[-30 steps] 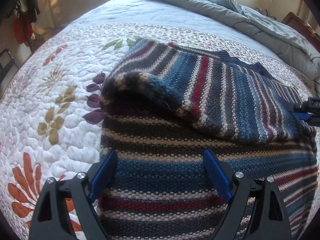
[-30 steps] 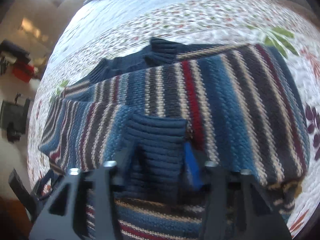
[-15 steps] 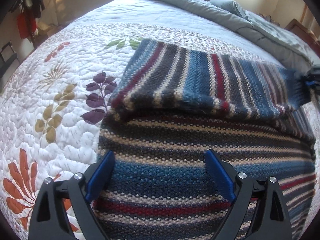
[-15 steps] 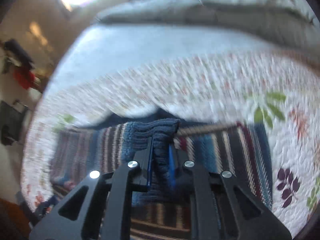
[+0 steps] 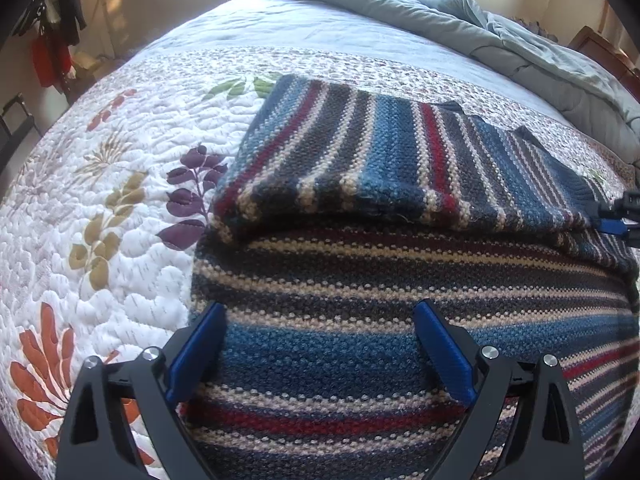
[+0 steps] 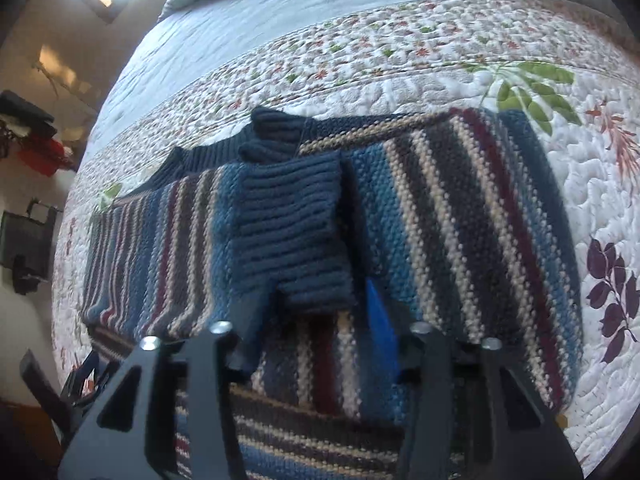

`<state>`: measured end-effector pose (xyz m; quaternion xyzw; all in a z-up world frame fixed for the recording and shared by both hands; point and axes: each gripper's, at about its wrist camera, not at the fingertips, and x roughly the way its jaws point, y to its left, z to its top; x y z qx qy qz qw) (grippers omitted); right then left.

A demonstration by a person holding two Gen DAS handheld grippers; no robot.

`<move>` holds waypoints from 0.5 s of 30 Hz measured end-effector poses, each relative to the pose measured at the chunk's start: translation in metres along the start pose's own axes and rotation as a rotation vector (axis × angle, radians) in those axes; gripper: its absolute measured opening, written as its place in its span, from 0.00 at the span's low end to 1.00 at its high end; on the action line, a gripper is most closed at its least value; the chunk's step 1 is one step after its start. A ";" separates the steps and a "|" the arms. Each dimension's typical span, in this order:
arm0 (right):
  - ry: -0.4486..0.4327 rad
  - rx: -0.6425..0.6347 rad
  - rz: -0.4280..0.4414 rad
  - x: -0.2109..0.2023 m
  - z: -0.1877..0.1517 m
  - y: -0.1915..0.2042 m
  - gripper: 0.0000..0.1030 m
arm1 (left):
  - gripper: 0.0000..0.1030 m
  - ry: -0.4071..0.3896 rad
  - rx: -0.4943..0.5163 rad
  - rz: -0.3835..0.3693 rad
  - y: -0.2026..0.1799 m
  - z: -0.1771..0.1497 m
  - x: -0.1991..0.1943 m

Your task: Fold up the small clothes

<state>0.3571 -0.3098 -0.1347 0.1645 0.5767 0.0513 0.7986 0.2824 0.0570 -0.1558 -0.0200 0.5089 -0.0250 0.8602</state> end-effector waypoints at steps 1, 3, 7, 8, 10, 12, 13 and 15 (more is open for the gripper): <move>-0.004 -0.014 -0.013 -0.001 0.001 0.002 0.18 | 0.94 0.000 0.001 0.000 0.000 0.000 0.000; -0.014 -0.038 -0.021 -0.007 -0.001 0.002 0.08 | 0.94 0.000 0.005 0.001 0.000 0.000 0.001; -0.007 0.000 -0.034 -0.017 -0.005 -0.016 0.07 | 0.96 0.002 0.007 0.003 -0.002 0.000 0.003; 0.004 -0.010 -0.057 -0.008 -0.005 -0.014 0.07 | 0.96 0.003 0.012 0.006 -0.003 0.000 0.004; 0.000 -0.034 -0.096 -0.001 -0.007 -0.008 0.08 | 0.96 0.003 0.028 0.015 -0.005 -0.001 0.006; -0.018 -0.052 -0.114 -0.005 -0.008 -0.002 0.13 | 0.96 0.002 0.035 0.018 -0.006 -0.001 0.006; -0.040 -0.055 -0.114 -0.012 -0.010 0.000 0.17 | 0.96 0.003 0.036 0.016 -0.006 -0.001 0.006; -0.072 -0.043 -0.096 -0.032 -0.026 0.000 0.20 | 0.96 0.009 0.035 0.010 -0.006 -0.002 0.004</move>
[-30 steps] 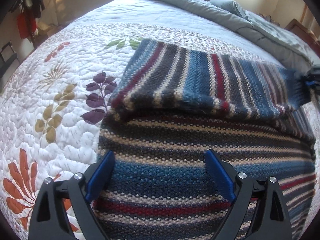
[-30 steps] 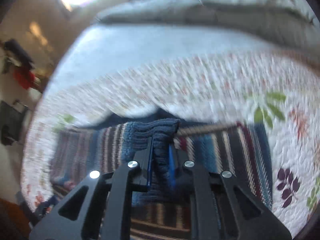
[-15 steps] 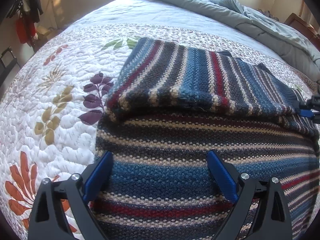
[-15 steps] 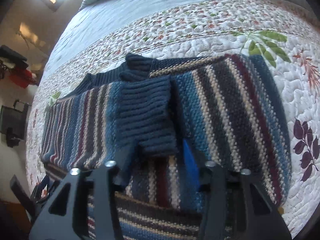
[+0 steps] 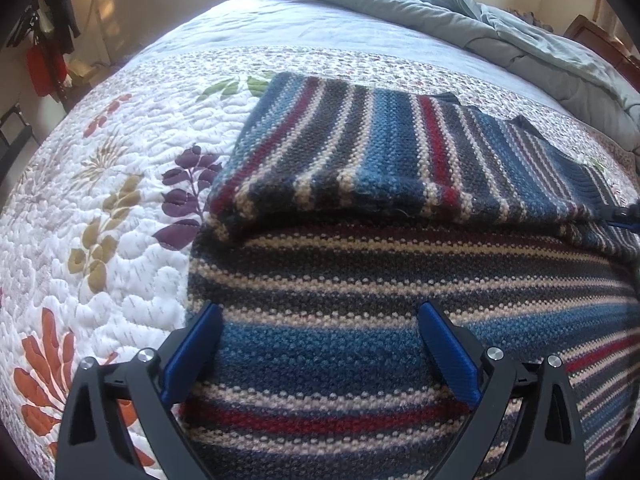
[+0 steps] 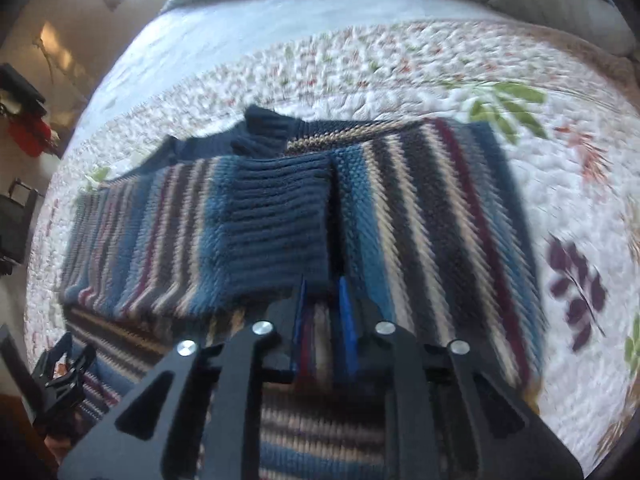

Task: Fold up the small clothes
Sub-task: 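Move both open tools to the ribbed hem of the sweater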

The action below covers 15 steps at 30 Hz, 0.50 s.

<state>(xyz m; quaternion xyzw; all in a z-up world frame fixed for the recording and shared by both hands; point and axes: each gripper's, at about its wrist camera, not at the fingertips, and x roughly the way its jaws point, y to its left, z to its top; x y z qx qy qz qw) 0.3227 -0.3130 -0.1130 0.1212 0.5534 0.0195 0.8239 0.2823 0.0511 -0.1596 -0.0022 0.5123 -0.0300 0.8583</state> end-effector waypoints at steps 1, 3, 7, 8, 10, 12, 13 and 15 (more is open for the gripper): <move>0.005 0.004 0.009 -0.007 -0.008 -0.002 0.21 | 0.96 0.002 -0.002 -0.006 0.001 -0.001 -0.003; 0.017 0.009 0.030 -0.025 -0.036 -0.011 0.20 | 0.96 0.007 -0.006 -0.014 0.003 -0.006 -0.012; 0.046 -0.017 0.086 -0.062 -0.123 -0.016 0.20 | 0.96 0.013 0.009 -0.032 -0.004 -0.024 -0.037; 0.057 -0.015 0.087 -0.067 -0.140 -0.017 0.20 | 0.96 0.013 0.011 -0.042 -0.005 -0.030 -0.043; 0.066 -0.012 0.092 -0.079 -0.176 -0.022 0.20 | 0.96 0.013 0.014 -0.092 -0.010 -0.052 -0.062; 0.066 -0.008 0.093 -0.086 -0.203 -0.023 0.21 | 0.96 0.028 0.022 -0.110 -0.012 -0.078 -0.075; 0.071 0.003 0.081 -0.086 -0.220 -0.027 0.23 | 0.96 0.040 0.029 -0.098 -0.014 -0.090 -0.077; 0.099 0.029 0.070 -0.080 -0.236 -0.030 0.24 | 0.96 0.083 0.038 -0.062 -0.014 -0.112 -0.074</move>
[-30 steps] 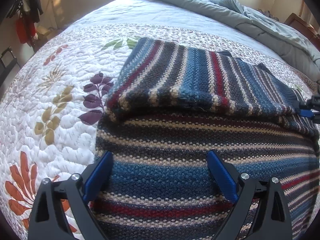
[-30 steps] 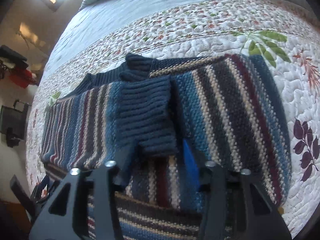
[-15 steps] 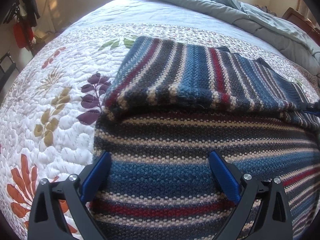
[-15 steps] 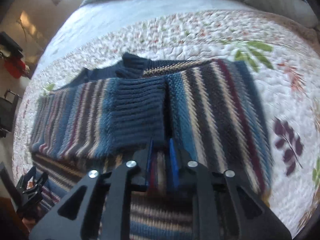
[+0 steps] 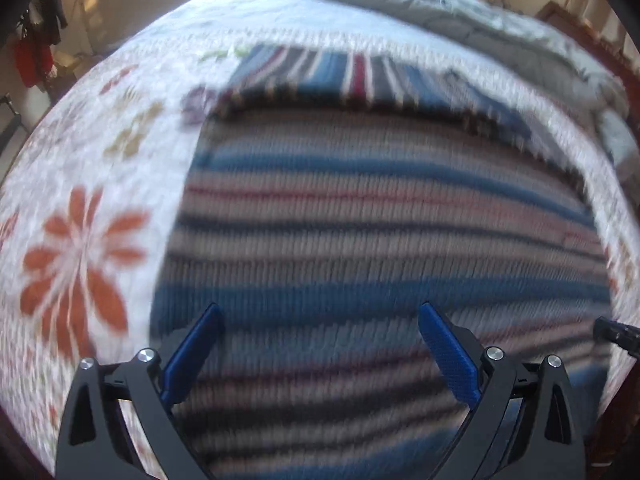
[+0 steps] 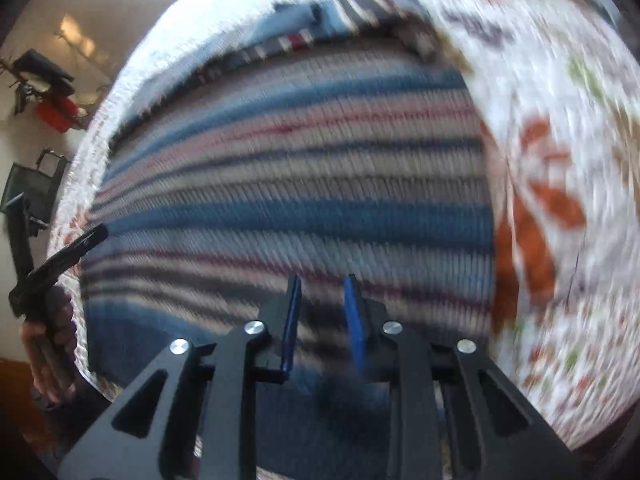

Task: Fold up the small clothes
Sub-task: 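Move both open tools to the ribbed hem of the sweater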

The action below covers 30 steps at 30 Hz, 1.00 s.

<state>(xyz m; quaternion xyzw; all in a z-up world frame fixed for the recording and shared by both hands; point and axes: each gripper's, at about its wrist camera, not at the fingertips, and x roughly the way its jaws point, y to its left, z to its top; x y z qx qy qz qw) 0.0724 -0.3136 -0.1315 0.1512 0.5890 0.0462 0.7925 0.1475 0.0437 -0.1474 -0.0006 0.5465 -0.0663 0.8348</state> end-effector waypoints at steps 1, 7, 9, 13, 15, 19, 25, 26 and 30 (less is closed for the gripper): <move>0.015 0.022 -0.003 0.008 -0.010 -0.006 0.24 | 0.96 0.020 -0.002 0.013 0.002 -0.007 0.004; -0.037 0.053 0.066 -0.013 -0.030 -0.016 0.36 | 0.96 0.006 0.062 0.101 -0.006 -0.038 -0.012; -0.073 0.015 0.045 -0.039 -0.044 -0.016 0.46 | 0.96 -0.013 0.050 0.082 0.001 -0.052 -0.034; -0.072 0.020 0.024 -0.063 -0.073 -0.033 0.48 | 0.96 0.001 0.014 0.107 0.026 -0.077 -0.059; -0.042 0.043 0.038 -0.061 -0.086 -0.042 0.49 | 0.96 0.023 -0.022 0.099 0.040 -0.089 -0.064; 0.001 0.071 0.097 -0.055 -0.112 -0.058 0.50 | 0.96 0.055 -0.097 0.007 0.057 -0.100 -0.066; 0.008 0.069 0.119 -0.045 -0.122 -0.053 0.54 | 0.95 0.126 -0.174 -0.199 0.052 -0.110 -0.054; 0.010 0.067 0.132 -0.044 -0.121 -0.052 0.54 | 0.95 0.129 -0.178 -0.207 0.049 -0.112 -0.053; 0.026 0.055 0.174 -0.038 -0.119 -0.042 0.47 | 0.73 0.138 -0.203 -0.320 0.040 -0.116 -0.054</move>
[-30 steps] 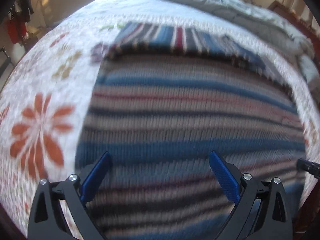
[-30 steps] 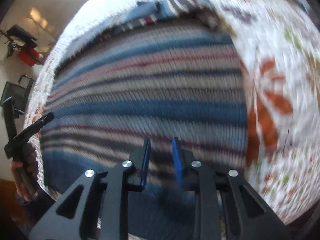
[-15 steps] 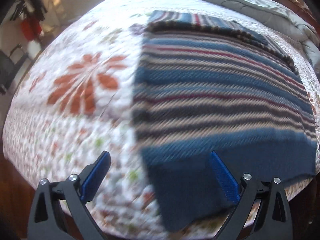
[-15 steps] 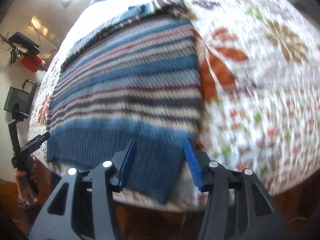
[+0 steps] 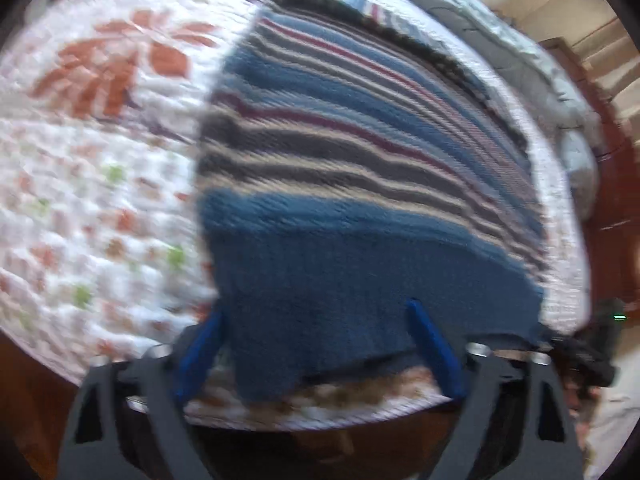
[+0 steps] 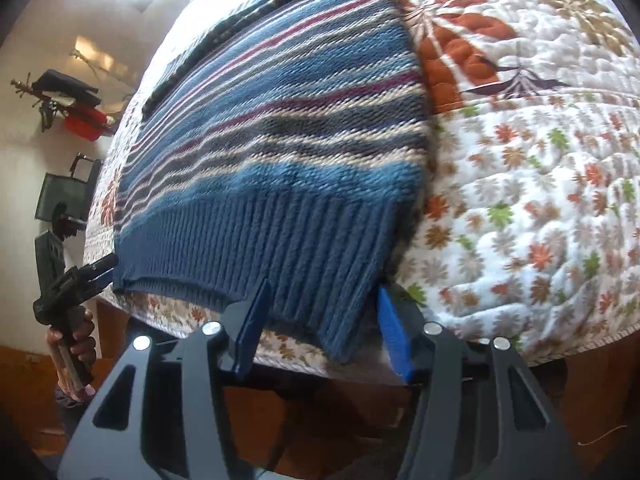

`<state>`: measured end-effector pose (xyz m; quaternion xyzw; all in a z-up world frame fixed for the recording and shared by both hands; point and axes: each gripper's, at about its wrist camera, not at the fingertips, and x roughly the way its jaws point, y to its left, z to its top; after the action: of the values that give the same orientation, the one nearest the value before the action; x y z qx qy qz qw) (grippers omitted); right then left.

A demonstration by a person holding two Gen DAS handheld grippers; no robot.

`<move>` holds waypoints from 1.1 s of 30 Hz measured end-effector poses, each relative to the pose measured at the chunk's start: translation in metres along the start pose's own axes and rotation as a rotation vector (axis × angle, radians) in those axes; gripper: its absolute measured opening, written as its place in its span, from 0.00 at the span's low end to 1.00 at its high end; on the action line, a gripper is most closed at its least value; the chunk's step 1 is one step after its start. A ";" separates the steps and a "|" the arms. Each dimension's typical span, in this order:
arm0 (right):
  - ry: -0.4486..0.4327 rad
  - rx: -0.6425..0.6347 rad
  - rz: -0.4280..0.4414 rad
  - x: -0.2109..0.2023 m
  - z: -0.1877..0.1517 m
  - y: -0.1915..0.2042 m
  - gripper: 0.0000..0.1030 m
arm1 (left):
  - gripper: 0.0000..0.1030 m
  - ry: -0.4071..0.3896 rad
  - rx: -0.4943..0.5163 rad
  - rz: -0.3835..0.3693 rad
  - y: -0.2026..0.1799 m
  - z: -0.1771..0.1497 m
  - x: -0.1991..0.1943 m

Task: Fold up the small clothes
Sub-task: 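Move both open tools to the ribbed hem of the sweater, then grasp the ribbed hem with both tools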

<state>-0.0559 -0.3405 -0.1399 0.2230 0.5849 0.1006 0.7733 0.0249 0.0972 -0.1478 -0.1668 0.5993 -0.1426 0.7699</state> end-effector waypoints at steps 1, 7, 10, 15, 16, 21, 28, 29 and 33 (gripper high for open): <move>0.001 -0.002 -0.005 0.002 0.000 0.000 0.43 | 0.69 0.001 -0.010 -0.010 -0.001 -0.001 0.001; 0.021 0.030 0.031 0.005 0.000 -0.008 0.31 | 0.25 -0.014 -0.102 0.023 0.014 -0.003 0.001; 0.027 0.009 0.022 0.005 0.000 -0.006 0.08 | 0.17 -0.012 -0.125 -0.007 0.020 -0.004 -0.001; -0.004 -0.041 0.060 -0.010 0.008 0.009 0.08 | 0.13 -0.039 -0.072 0.002 0.001 0.005 -0.012; -0.018 -0.052 0.075 -0.017 0.013 0.014 0.08 | 0.13 -0.047 -0.063 -0.004 -0.006 0.012 -0.013; -0.089 -0.095 0.133 -0.049 0.053 0.036 0.07 | 0.12 -0.119 0.005 -0.027 -0.036 0.050 -0.034; -0.140 -0.039 0.149 -0.060 0.147 0.030 0.07 | 0.13 -0.191 0.011 0.016 -0.035 0.119 -0.038; -0.140 -0.026 0.149 -0.055 0.161 0.026 0.07 | 0.13 -0.188 0.004 0.012 -0.034 0.127 -0.034; -0.102 0.036 0.148 -0.023 0.201 0.009 0.07 | 0.14 -0.166 -0.009 0.029 -0.032 0.158 -0.003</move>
<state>0.1289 -0.3876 -0.0721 0.2841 0.5284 0.1356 0.7885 0.1772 0.0829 -0.0956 -0.1728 0.5363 -0.1142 0.8182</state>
